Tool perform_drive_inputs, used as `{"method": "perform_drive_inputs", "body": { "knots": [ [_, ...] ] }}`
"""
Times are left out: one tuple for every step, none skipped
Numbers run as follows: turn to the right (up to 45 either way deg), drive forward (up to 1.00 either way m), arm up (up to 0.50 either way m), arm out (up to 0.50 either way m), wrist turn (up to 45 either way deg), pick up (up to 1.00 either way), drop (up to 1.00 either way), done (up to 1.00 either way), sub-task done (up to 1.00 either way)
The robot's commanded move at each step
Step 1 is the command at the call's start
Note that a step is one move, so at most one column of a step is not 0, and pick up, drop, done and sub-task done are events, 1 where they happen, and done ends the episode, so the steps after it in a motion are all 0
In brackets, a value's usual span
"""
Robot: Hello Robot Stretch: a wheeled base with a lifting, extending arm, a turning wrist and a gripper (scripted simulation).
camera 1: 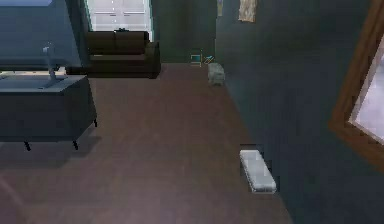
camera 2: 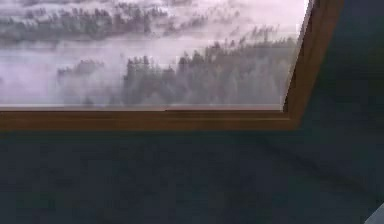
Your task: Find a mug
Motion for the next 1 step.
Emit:
{"method": "perform_drive_inputs", "body": {
  "knots": [
    [0.0, 0.55, 0.00, 0.00, 0.0, 0.00, 0.00, 0.00, 0.00]
  ]
}}
